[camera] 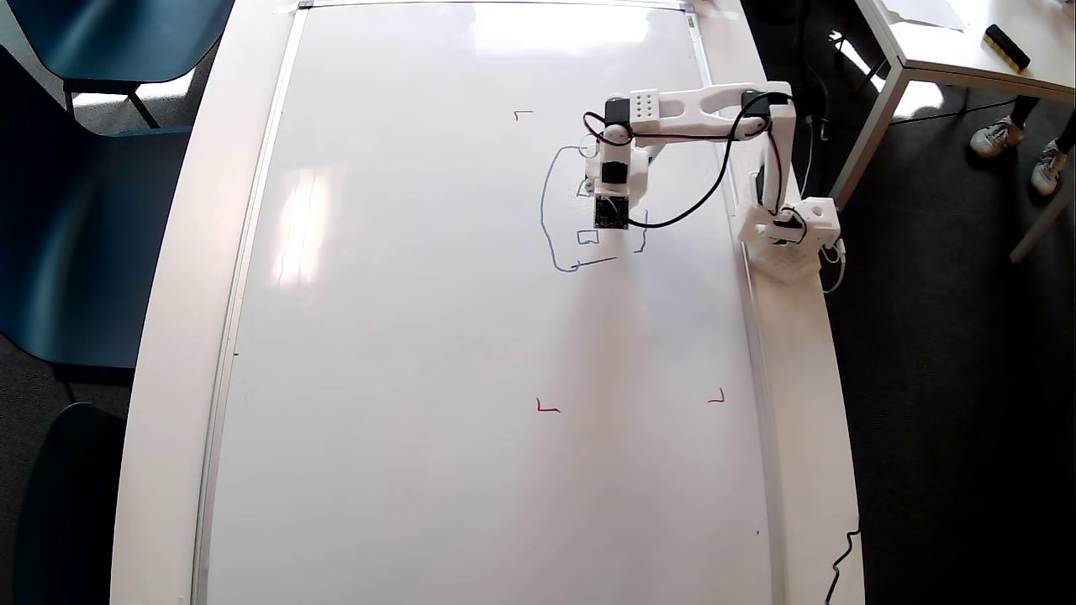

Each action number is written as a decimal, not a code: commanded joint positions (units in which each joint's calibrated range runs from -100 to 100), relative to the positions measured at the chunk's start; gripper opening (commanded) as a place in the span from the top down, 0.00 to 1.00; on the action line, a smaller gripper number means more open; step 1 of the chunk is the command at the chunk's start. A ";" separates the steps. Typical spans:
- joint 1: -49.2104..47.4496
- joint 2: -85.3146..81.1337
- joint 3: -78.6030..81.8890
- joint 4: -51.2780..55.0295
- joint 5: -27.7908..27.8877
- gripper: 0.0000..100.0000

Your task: Draw on a whiteboard a robot head using a pen attached to the gripper

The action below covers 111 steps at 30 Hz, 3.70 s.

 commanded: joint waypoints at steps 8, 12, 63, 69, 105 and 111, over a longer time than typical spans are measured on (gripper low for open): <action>-0.67 -2.72 3.10 -0.56 -0.68 0.99; -0.67 -5.49 6.55 -0.65 -0.68 0.99; -3.98 9.36 -28.22 2.13 -5.24 0.99; -4.21 11.54 -28.77 1.79 -5.24 0.99; -5.24 21.60 -39.48 0.57 -5.24 0.99; -5.75 22.69 -40.75 0.57 -5.24 0.99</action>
